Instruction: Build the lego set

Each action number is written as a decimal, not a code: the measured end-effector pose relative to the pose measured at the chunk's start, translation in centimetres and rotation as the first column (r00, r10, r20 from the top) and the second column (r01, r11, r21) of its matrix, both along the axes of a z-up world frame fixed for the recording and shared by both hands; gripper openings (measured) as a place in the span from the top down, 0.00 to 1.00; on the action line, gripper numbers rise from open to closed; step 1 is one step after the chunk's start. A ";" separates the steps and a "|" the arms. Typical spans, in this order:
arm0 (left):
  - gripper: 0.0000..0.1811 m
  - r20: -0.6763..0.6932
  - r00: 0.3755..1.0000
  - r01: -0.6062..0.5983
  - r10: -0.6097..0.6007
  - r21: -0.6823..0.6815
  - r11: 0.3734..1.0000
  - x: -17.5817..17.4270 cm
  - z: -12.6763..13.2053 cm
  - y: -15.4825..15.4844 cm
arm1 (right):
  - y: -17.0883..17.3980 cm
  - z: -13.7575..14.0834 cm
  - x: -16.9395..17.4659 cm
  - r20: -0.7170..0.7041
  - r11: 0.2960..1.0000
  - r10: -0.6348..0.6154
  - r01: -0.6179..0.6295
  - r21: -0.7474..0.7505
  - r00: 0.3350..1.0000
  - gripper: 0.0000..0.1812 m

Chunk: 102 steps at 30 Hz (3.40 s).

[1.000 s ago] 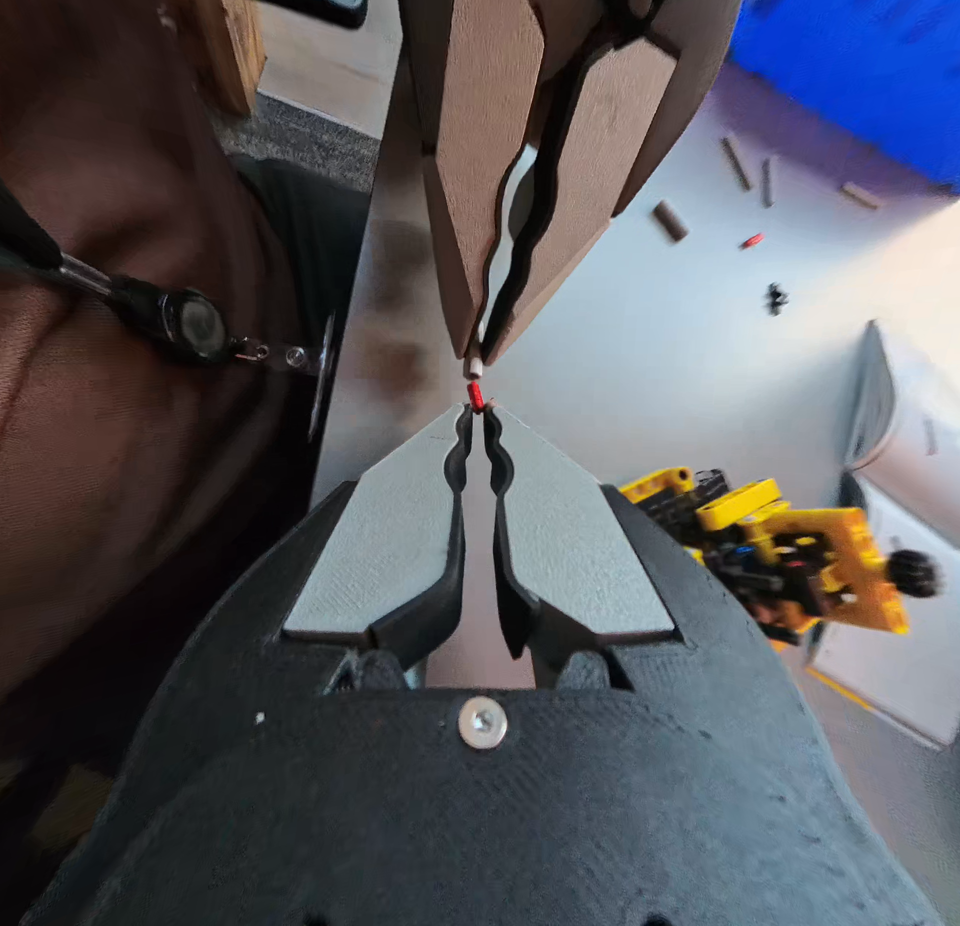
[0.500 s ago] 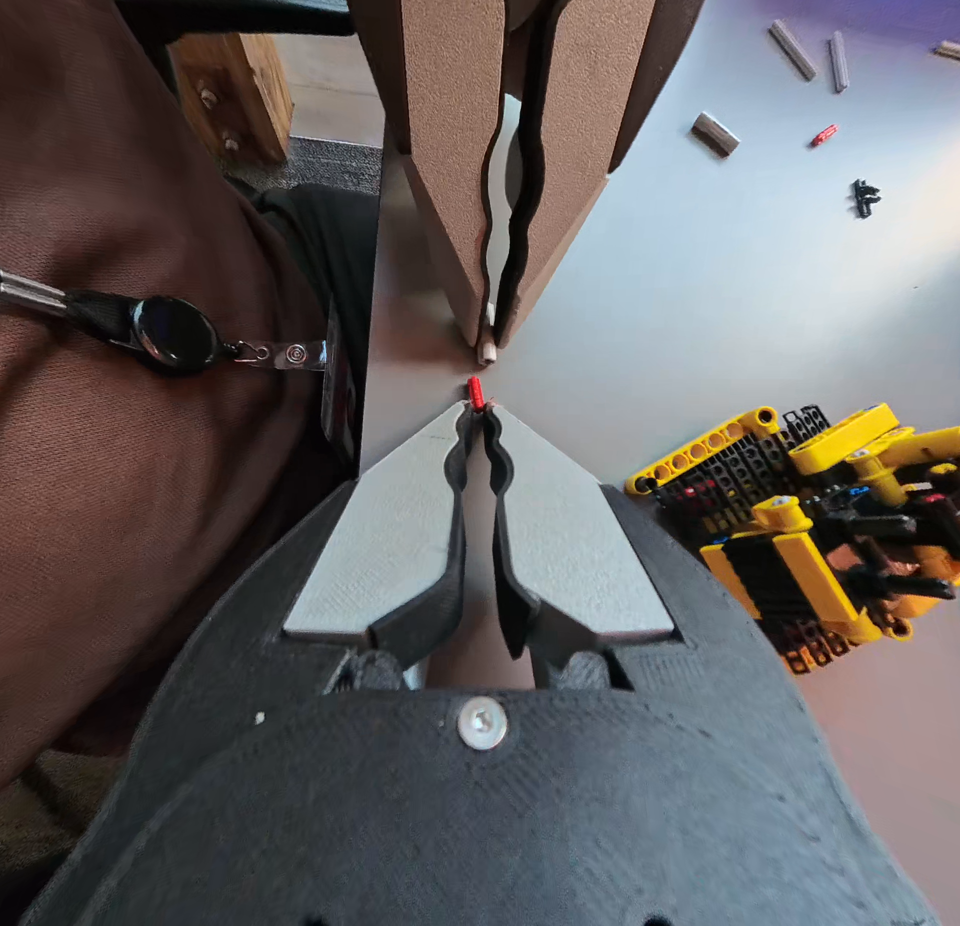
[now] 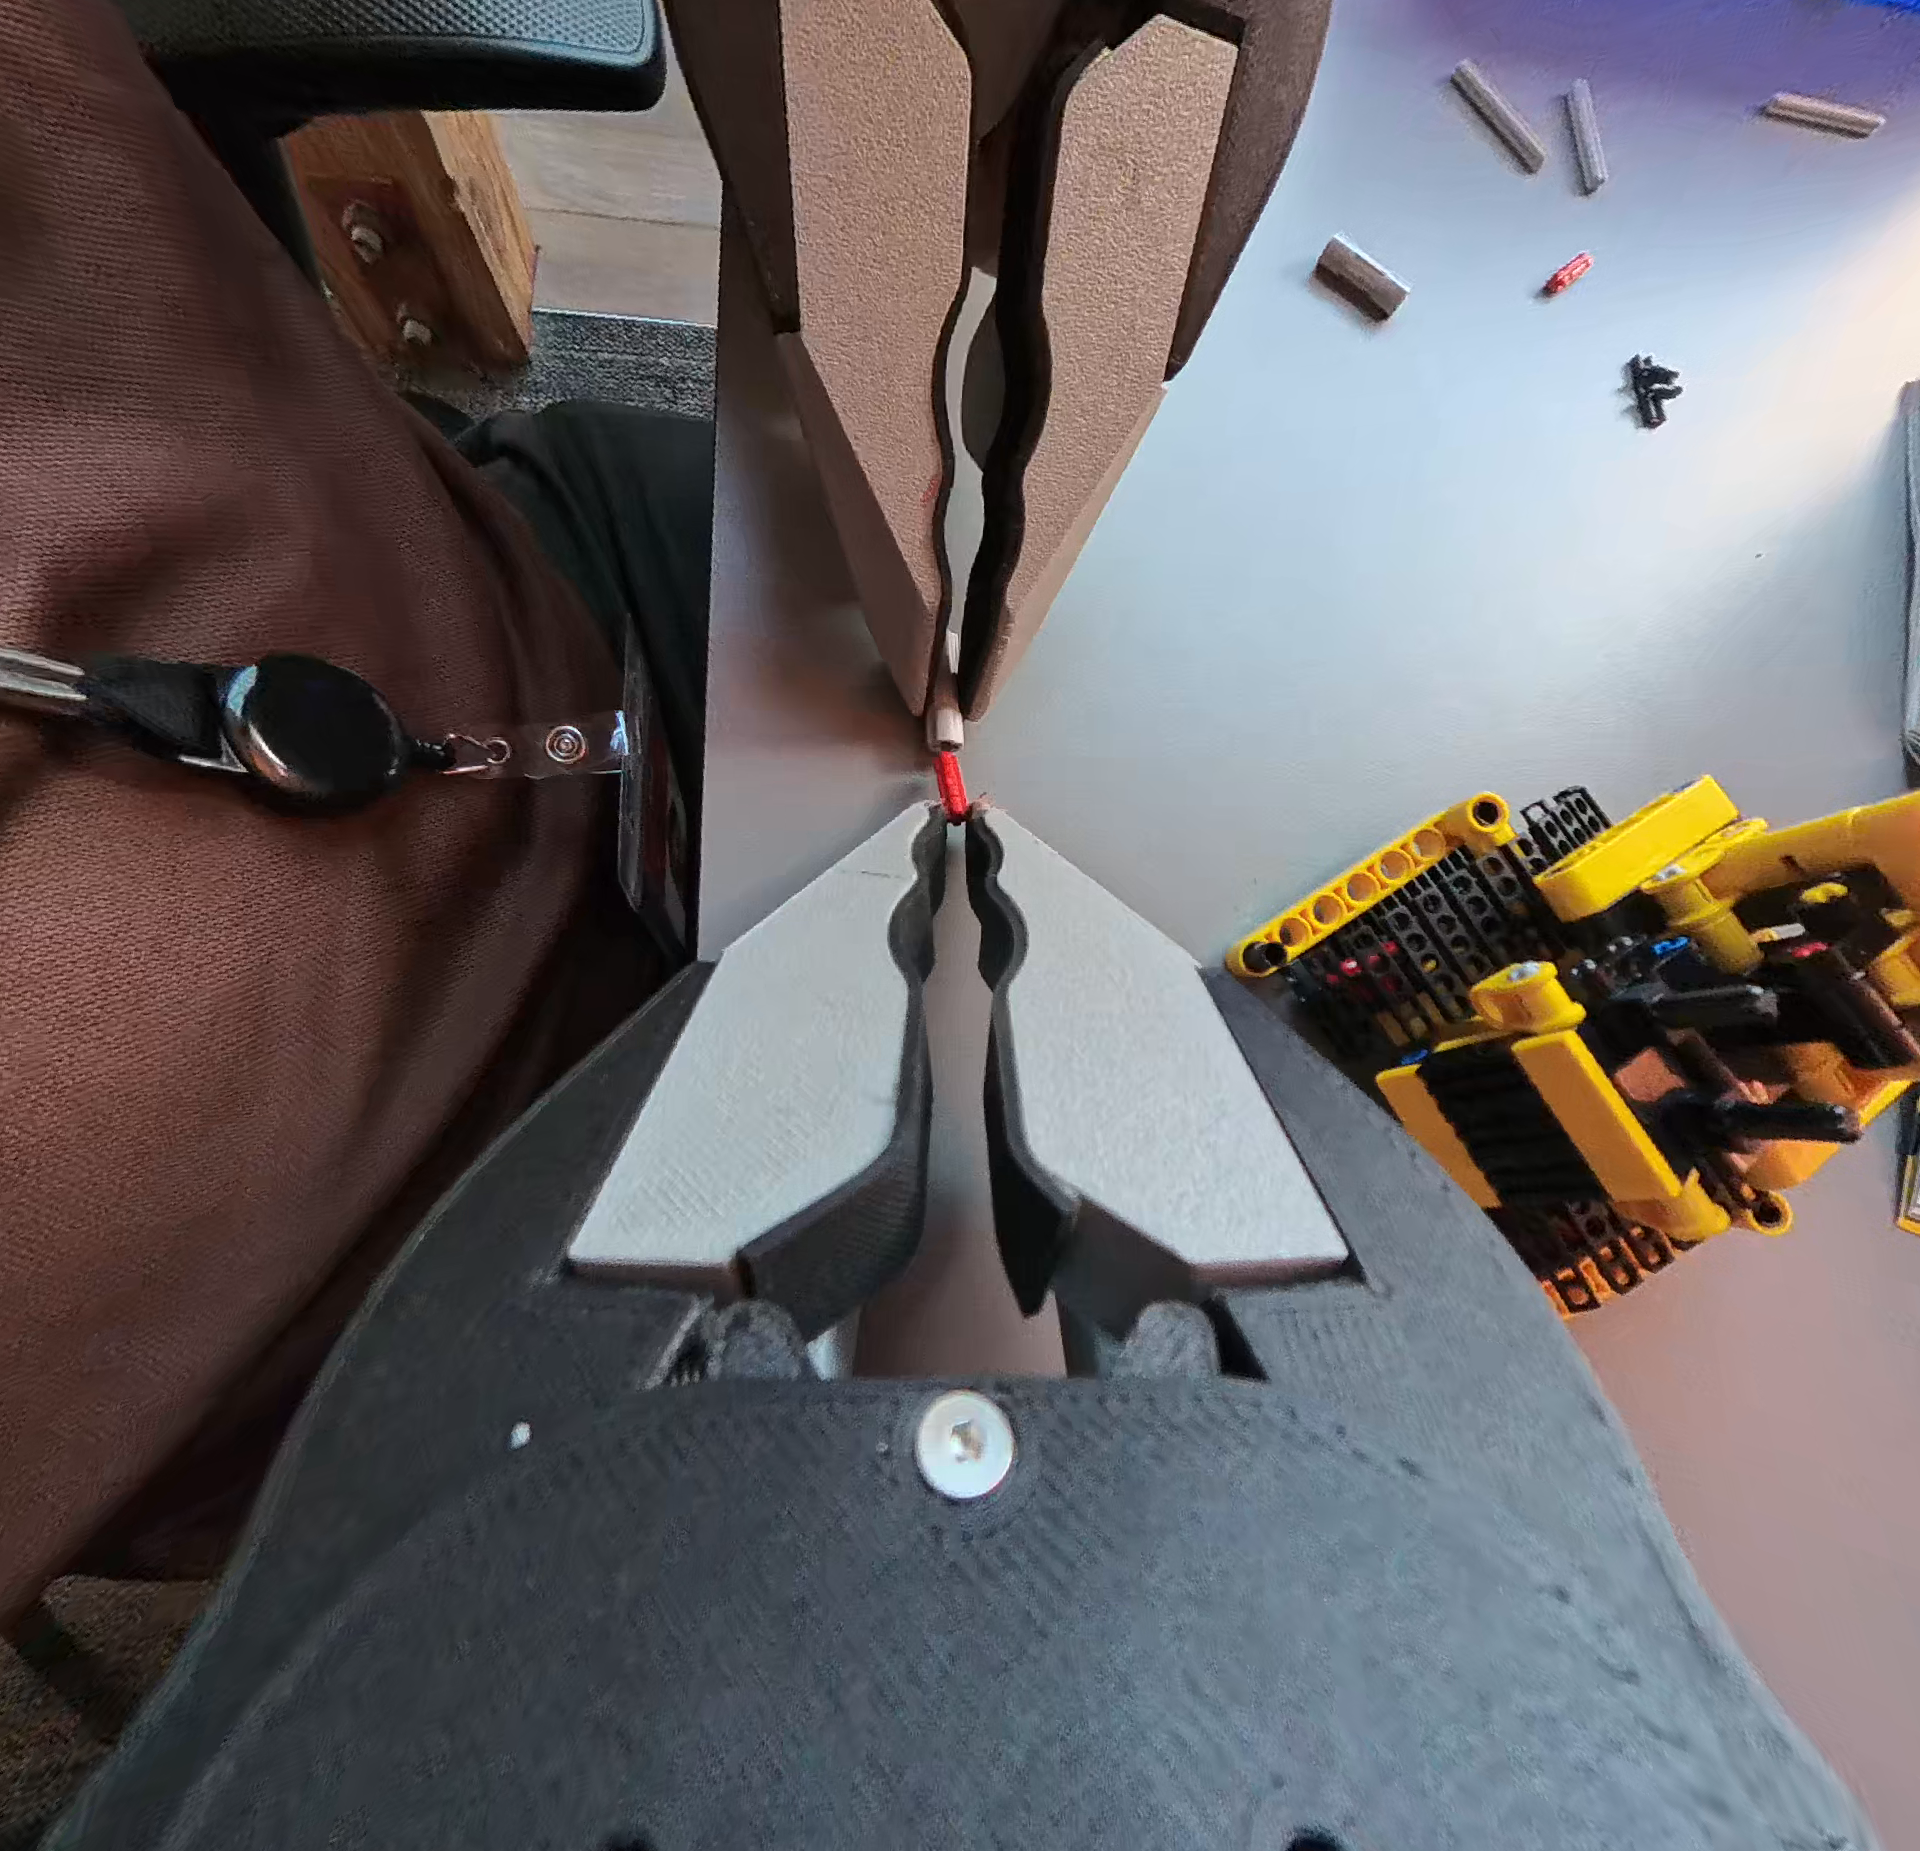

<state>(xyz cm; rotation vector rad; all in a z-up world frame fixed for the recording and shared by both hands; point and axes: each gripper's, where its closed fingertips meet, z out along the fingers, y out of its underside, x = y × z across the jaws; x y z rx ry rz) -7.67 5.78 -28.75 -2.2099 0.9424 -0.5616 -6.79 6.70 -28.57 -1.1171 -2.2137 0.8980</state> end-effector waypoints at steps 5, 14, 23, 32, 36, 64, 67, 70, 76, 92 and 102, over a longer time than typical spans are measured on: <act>0.98 -0.002 1.000 -0.002 0.002 0.007 1.000 0.0 0.0 0.0 | 0.1 0.2 -0.1 -0.003 1.000 -0.004 0.004 -0.024 1.000 0.99; 0.98 -0.003 1.000 -0.004 0.004 0.011 1.000 0.0 0.0 0.0 | 0.0 0.0 -0.2 0.019 1.000 0.002 -0.001 -0.029 1.000 0.99; 0.98 0.005 1.000 -0.016 0.016 0.002 1.000 0.0 0.0 0.0 | -0.2 -0.2 -0.3 0.029 1.000 0.004 -0.003 -0.027 1.000 0.99; 0.98 0.006 0.998 -0.067 0.067 -0.002 0.998 0.1 0.0 -0.1 | -0.4 -0.3 -0.2 0.074 0.996 0.009 -0.003 -0.087 0.997 0.99; 0.98 0.006 0.997 -0.079 0.079 -0.006 0.997 0.1 0.0 0.0 | -0.4 -0.3 -0.3 0.083 0.996 0.019 -0.012 -0.091 0.996 1.00; 0.99 -0.009 0.995 -0.100 0.100 0.003 0.995 -0.2 0.0 -0.1 | -0.8 -0.4 -0.8 0.115 0.991 -0.027 0.042 -0.131 0.993 0.99; 0.99 -0.007 0.995 -0.102 0.102 -0.001 0.995 -0.3 0.0 -0.1 | -0.9 -0.4 -0.9 0.125 0.989 -0.008 0.027 -0.147 0.992 0.99; 0.99 -0.008 0.994 -0.111 0.111 0.000 0.994 -0.4 0.0 -0.1 | -1.0 -0.4 -1.0 0.139 0.985 -0.012 0.036 -0.171 0.990 0.99; 0.99 0.001 0.988 -0.155 0.155 -0.003 0.988 -1.1 0.0 0.1 | -0.8 -0.2 -1.8 0.215 0.939 -0.093 0.157 -0.306 0.972 0.99; 0.98 -0.009 0.992 -0.124 0.124 0.016 0.992 -0.7 0.0 0.0 | 0.0 0.6 -1.2 0.019 0.994 -0.035 0.037 -0.100 0.999 1.00; 0.98 -0.001 0.993 -0.118 0.118 0.009 0.993 -0.7 0.0 0.0 | 0.1 0.9 -1.0 0.033 0.994 0.018 -0.015 -0.109 0.999 1.00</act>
